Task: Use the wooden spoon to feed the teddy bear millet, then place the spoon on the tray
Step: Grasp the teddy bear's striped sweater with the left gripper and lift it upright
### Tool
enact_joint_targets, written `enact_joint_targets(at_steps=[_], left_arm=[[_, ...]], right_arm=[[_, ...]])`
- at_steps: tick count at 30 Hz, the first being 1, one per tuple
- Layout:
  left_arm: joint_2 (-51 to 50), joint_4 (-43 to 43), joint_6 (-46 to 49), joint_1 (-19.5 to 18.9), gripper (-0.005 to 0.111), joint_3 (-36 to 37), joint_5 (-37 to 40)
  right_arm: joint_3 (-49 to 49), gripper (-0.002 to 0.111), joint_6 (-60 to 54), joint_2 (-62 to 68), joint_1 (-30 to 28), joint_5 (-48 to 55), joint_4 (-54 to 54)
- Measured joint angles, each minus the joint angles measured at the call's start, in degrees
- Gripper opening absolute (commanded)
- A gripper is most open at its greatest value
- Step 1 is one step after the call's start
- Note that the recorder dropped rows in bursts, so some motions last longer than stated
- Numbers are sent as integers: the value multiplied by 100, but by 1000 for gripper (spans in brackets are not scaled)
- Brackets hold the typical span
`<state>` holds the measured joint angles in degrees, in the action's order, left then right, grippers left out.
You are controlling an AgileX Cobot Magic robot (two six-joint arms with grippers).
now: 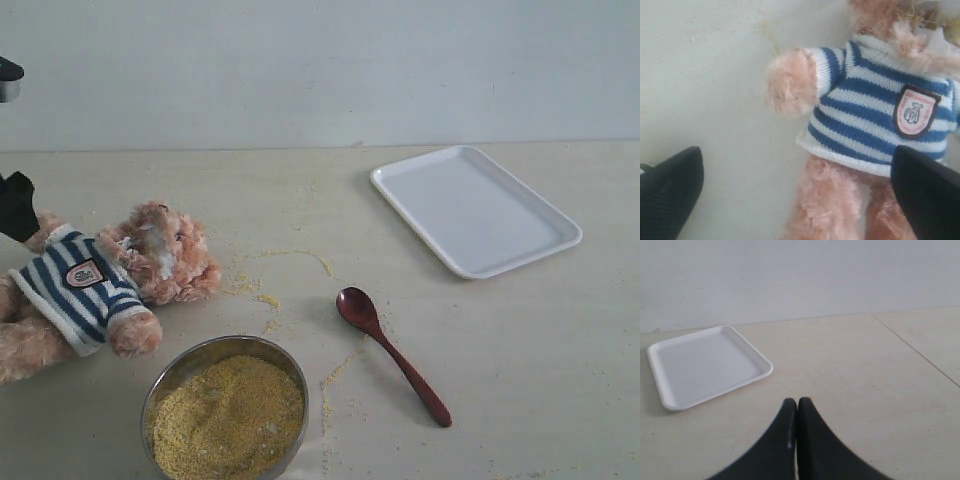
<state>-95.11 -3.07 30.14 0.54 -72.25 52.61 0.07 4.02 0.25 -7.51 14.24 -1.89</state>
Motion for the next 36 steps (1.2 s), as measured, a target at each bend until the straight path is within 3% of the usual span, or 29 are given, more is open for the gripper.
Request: enact_joint_targets(at_steps=[13, 27, 29, 30, 33, 34, 35, 36], left_arm=[[-877, 58, 260, 0, 110, 39, -96], [-1878, 1913, 1896, 0, 106, 39, 31], [-1947, 1974, 1961, 0, 96, 39, 61], [-1960, 1975, 1961, 0, 85, 39, 61], [-1970, 1998, 1972, 0, 39, 39, 61], [-1970, 1998, 1972, 0, 18, 39, 61], [-1970, 1987, 1972, 0, 6, 39, 61], [-1970, 1960, 1972, 0, 7, 39, 61]], right_arm=[[0, 0, 0, 0, 0, 0, 0], [0, 0, 0, 0, 0, 0, 0], [0, 0, 0, 0, 0, 0, 0], [0, 0, 0, 0, 0, 0, 0], [0, 0, 0, 0, 0, 0, 0], [0, 0, 0, 0, 0, 0, 0], [0, 0, 0, 0, 0, 0, 0], [0, 0, 0, 0, 0, 0, 0]])
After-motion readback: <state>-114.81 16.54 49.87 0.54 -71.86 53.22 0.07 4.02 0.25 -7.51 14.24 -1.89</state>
